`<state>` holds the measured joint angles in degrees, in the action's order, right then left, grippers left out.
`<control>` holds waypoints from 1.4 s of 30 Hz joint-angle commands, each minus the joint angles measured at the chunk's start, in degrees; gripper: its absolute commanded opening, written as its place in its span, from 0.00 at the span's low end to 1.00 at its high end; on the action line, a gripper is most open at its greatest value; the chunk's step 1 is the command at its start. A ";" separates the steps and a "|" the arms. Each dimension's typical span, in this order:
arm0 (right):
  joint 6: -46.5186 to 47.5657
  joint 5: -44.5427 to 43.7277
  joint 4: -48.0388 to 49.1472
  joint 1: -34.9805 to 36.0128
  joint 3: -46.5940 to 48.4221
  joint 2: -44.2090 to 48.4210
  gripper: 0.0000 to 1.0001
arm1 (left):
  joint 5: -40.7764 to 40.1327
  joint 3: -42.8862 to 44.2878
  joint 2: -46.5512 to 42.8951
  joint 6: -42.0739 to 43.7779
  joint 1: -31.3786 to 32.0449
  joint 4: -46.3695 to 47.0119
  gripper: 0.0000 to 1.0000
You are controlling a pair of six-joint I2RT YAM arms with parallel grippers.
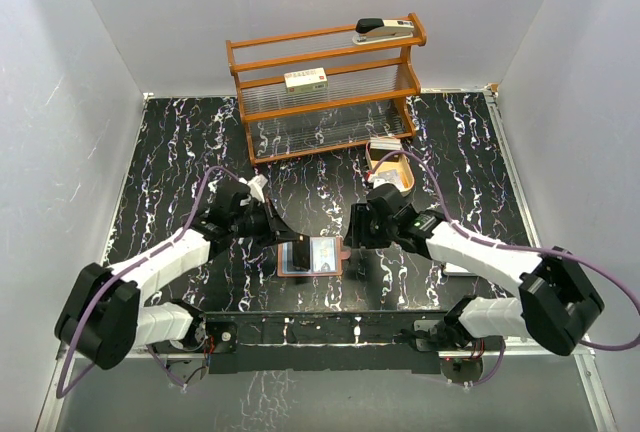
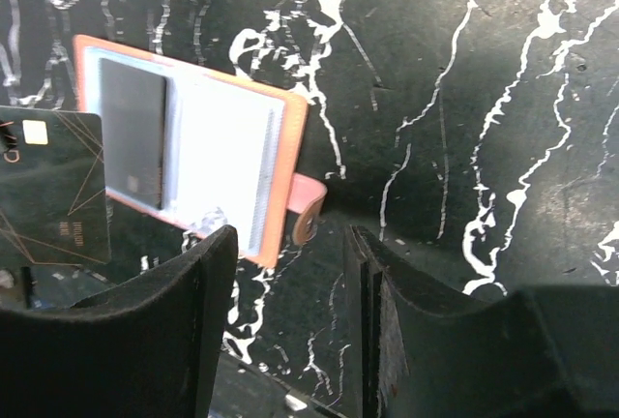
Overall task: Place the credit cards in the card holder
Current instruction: Insert the credit card into the card holder.
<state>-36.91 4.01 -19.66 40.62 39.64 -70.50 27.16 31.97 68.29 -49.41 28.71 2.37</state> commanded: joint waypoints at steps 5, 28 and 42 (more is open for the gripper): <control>4.91 -2.62 2.96 0.32 1.87 -4.56 0.43 | 0.05 -2.52 4.84 0.84 -0.14 6.53 0.00; 9.33 -2.80 8.15 0.34 -3.54 -8.22 0.01 | 5.75 -1.73 12.95 4.55 -0.14 12.60 0.00; 9.55 -2.47 8.81 0.32 -4.29 -7.48 0.01 | 4.80 -1.38 13.95 3.23 -0.14 12.13 0.00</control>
<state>-28.36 2.09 -13.41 40.77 35.73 -79.48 31.73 29.47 82.13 -46.17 28.71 13.74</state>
